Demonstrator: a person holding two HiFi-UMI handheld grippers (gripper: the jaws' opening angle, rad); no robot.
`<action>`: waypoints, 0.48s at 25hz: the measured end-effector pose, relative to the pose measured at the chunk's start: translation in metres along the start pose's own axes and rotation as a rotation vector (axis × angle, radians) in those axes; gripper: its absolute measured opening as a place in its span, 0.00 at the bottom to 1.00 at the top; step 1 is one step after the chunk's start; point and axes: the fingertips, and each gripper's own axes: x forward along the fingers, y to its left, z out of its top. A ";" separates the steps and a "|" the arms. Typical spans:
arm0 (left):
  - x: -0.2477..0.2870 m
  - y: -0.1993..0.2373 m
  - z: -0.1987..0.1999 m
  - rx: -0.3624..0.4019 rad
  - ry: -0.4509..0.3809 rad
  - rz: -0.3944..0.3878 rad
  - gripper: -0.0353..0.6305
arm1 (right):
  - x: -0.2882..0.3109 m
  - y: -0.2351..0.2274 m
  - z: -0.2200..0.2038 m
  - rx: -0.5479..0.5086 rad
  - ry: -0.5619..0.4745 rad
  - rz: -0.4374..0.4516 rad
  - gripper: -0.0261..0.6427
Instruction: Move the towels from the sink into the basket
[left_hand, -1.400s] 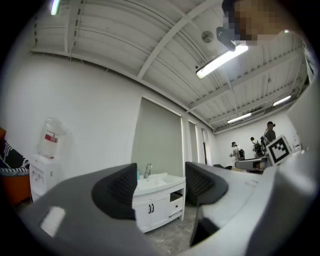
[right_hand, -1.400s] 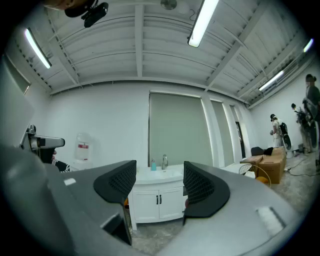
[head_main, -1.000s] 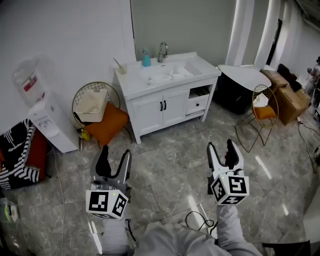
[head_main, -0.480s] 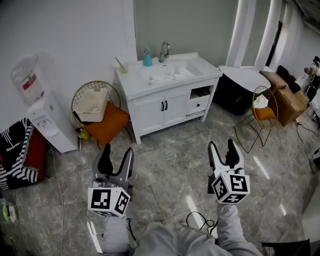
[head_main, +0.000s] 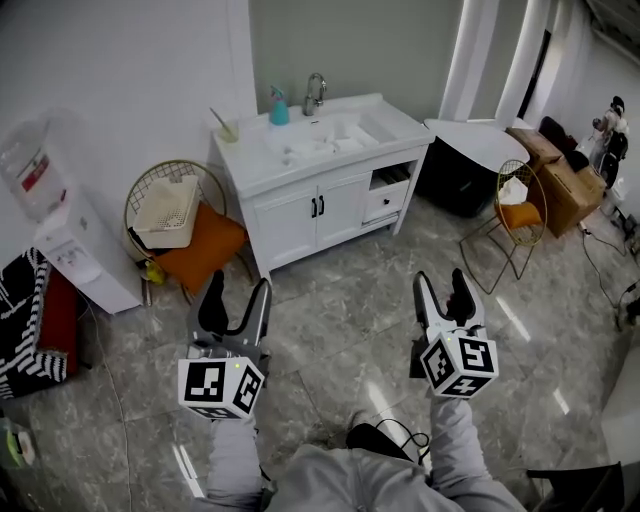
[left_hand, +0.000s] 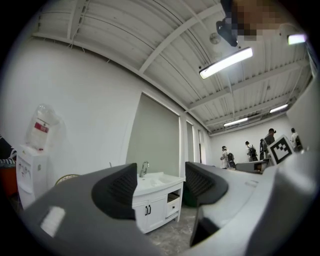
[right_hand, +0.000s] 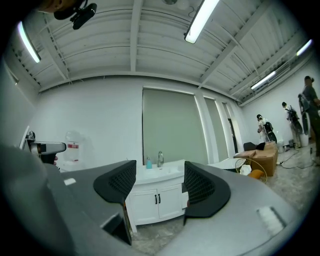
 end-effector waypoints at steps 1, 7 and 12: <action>0.008 0.001 -0.004 -0.001 0.003 -0.002 0.55 | 0.006 -0.003 -0.003 0.001 0.004 -0.002 0.49; 0.072 0.003 -0.027 0.002 0.021 -0.003 0.55 | 0.064 -0.032 -0.016 0.017 0.005 0.003 0.49; 0.152 -0.004 -0.036 0.022 0.025 0.003 0.55 | 0.135 -0.068 -0.016 0.031 0.008 0.026 0.49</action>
